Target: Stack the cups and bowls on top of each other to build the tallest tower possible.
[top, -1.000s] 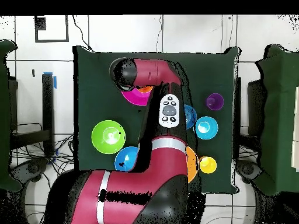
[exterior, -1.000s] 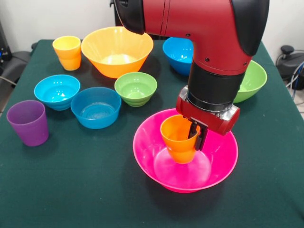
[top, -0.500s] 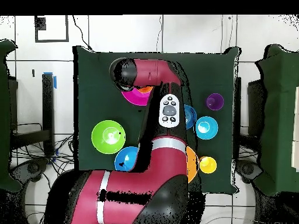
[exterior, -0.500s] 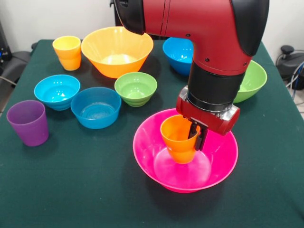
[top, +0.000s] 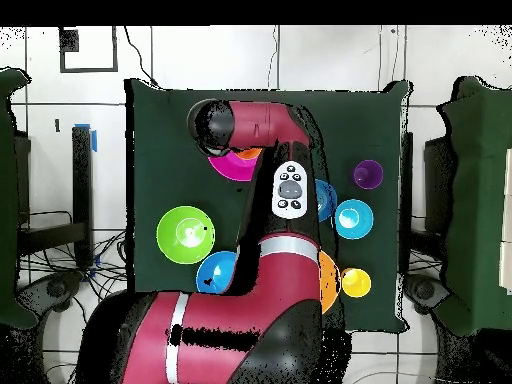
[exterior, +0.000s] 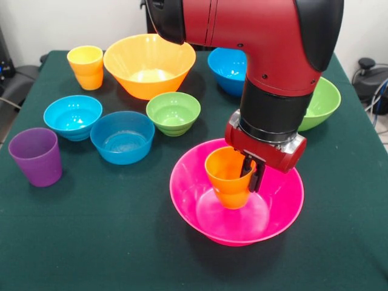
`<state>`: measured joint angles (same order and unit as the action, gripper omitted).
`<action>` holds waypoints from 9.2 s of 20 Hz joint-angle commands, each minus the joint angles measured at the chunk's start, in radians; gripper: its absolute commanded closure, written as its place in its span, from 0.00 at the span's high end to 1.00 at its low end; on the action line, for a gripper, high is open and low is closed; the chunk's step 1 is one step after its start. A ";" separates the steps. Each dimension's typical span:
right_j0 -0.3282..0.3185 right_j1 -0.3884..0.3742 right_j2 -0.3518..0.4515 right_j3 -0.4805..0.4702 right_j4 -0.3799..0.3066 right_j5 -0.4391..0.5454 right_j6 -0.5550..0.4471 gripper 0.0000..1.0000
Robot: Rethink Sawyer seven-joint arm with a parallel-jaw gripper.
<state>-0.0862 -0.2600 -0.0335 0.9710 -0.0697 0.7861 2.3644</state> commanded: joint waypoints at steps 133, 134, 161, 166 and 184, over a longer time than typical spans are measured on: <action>0.147 -0.289 -0.033 0.358 0.119 0.070 0.163 1.00; 0.148 -0.289 -0.036 0.355 0.117 0.073 0.160 1.00; -0.104 -0.540 0.114 0.878 0.159 -0.086 -0.127 1.00; -0.150 -0.583 0.155 0.979 0.160 -0.149 -0.119 1.00; -0.327 -0.644 0.229 1.106 0.053 -0.208 -0.184 1.00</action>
<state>-0.3458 -0.8770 0.0944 2.0040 0.0756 0.5761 2.3644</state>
